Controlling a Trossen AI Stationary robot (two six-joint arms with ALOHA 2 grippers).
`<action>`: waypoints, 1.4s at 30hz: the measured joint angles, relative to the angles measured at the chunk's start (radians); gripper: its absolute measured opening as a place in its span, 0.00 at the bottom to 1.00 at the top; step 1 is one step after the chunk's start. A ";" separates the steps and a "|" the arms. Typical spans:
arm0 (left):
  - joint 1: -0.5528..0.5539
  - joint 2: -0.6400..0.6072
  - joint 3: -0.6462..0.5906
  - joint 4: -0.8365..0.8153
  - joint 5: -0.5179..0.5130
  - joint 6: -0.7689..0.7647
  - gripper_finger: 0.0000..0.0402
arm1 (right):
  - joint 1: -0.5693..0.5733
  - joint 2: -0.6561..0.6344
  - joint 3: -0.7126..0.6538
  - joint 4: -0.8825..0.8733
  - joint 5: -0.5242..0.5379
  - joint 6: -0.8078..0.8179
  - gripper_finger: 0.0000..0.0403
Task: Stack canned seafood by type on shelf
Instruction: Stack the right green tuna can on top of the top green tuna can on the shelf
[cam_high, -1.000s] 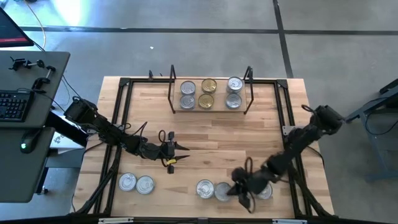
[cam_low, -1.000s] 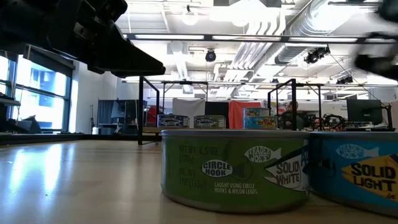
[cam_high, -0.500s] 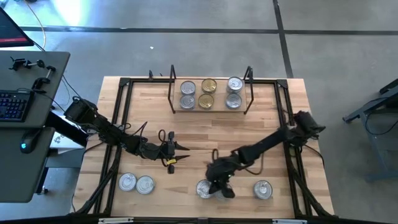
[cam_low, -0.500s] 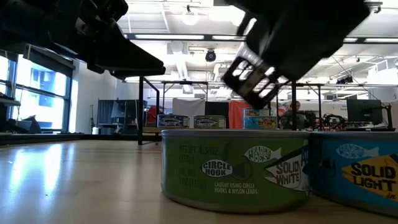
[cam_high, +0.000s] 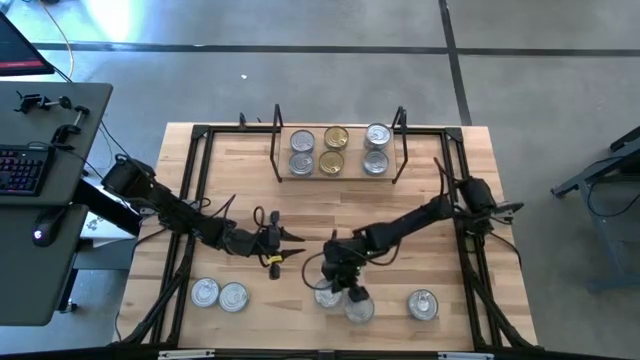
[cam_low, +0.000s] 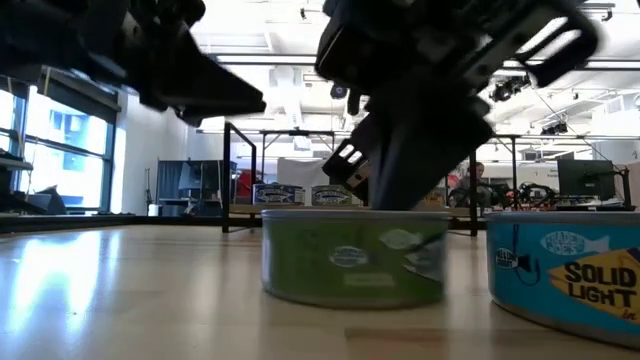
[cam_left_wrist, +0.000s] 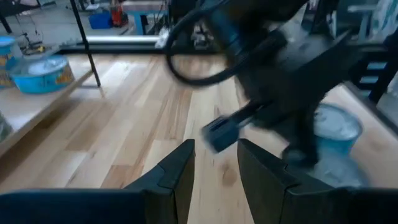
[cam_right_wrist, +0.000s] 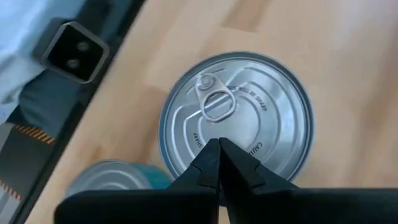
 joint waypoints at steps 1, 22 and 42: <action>-0.002 -0.007 0.000 0.005 0.000 0.007 0.29 | -0.010 -0.001 0.001 -0.014 0.013 0.005 0.00; -0.087 -0.035 0.001 -0.082 -0.004 0.191 0.29 | -0.073 -0.085 -0.007 0.152 0.554 0.291 0.00; 0.016 0.165 0.053 -0.177 0.232 0.218 0.29 | 0.165 -0.227 -0.404 0.504 1.049 0.510 0.00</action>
